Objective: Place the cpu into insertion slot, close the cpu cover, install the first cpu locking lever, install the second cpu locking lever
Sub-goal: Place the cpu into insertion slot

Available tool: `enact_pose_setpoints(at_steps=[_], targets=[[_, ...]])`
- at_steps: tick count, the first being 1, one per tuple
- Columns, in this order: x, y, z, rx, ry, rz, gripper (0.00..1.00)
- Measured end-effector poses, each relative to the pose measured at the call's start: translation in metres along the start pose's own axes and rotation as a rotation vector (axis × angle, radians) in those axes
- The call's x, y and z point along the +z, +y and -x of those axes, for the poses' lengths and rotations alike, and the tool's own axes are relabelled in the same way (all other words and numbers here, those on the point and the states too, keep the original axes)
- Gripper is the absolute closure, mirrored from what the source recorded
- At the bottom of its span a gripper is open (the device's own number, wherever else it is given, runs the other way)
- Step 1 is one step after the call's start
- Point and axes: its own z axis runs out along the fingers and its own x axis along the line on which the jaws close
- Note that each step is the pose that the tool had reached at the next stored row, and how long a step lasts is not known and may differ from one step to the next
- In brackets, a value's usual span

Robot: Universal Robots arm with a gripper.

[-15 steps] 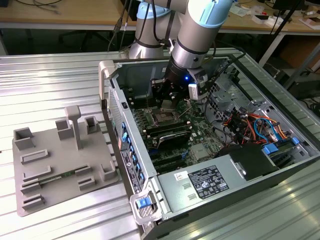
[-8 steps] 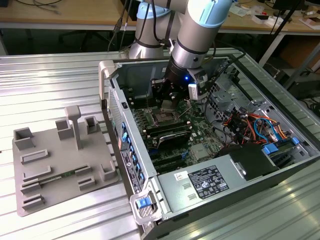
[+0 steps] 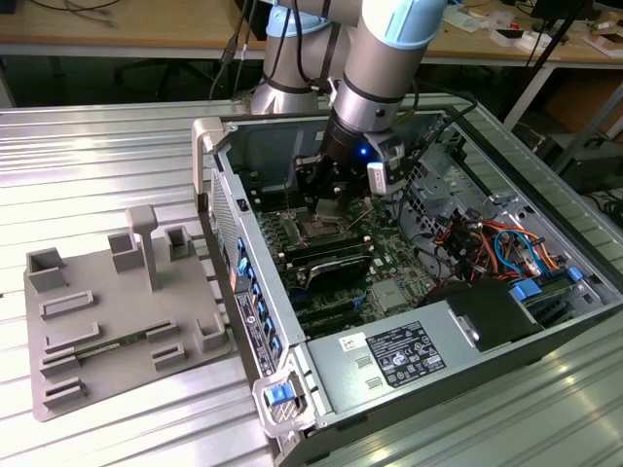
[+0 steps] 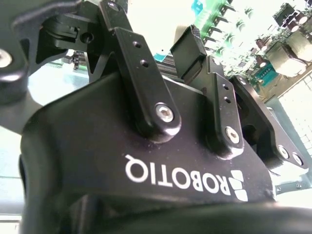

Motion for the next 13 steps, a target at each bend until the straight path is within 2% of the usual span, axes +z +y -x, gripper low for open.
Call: enact_pose_setpoints(at_steps=[3, 13], targets=[[0.0001, 0.0008, -0.0032, 0.0, 0.0, 0.0001, 0.45], [0.0003, 0.001, -0.0036, 0.013, -0.0009, -0.0019, 0.45]])
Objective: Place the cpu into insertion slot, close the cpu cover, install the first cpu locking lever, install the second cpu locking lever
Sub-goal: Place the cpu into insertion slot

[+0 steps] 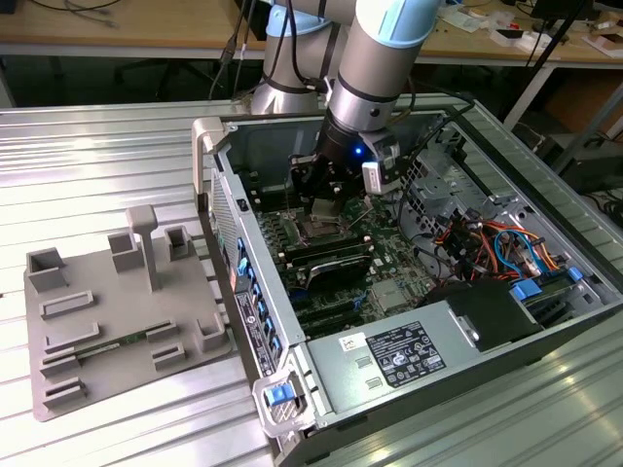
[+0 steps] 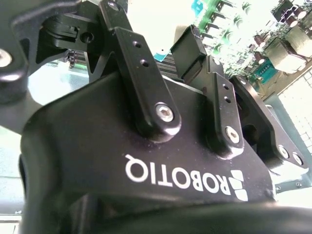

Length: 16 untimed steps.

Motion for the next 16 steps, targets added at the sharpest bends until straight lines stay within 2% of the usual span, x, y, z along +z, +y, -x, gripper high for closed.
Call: enact_pose_setpoints(at_steps=[16], targets=[[0.0011, 0.0, 0.0, 0.018, -0.002, -0.0079, 0.45]])
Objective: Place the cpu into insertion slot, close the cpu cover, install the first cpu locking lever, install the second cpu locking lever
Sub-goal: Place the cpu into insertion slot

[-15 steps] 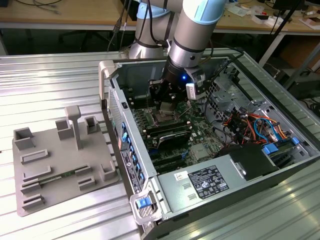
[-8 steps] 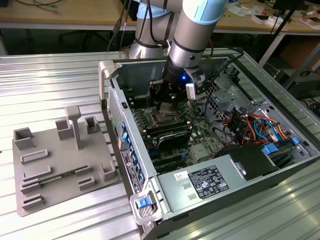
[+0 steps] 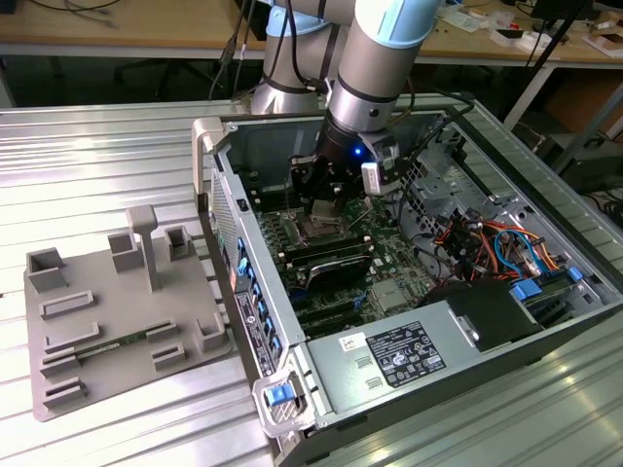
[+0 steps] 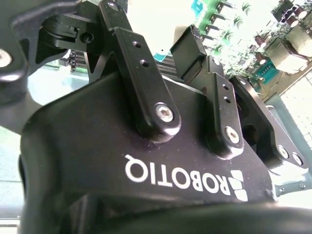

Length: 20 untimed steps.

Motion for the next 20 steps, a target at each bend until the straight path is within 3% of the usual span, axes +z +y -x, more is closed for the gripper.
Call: enact_pose_setpoints(at_steps=[20], targets=[[0.001, 0.0, 0.0, 0.021, -0.0011, -0.0024, 0.45]])
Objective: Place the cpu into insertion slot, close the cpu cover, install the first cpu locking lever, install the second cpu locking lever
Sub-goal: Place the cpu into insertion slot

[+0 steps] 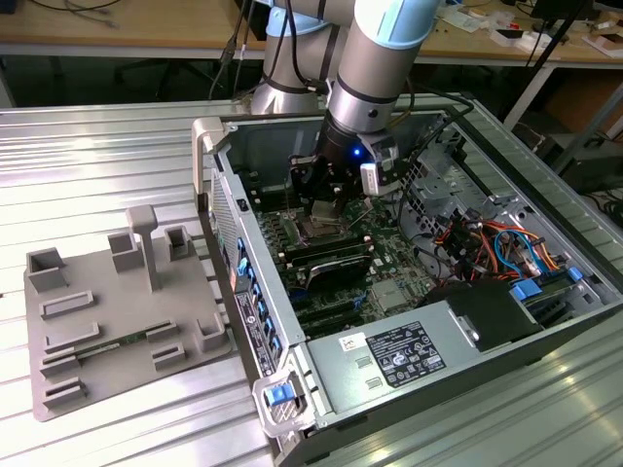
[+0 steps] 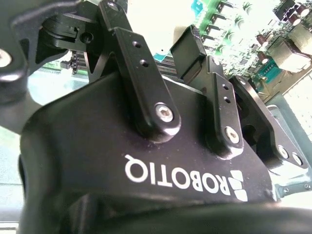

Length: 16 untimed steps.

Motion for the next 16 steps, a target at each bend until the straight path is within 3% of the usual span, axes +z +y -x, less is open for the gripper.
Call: enact_pose_setpoints(at_steps=[16], targets=[[0.0005, 0.0, 0.0, 0.012, -0.0003, 0.0001, 0.45]])
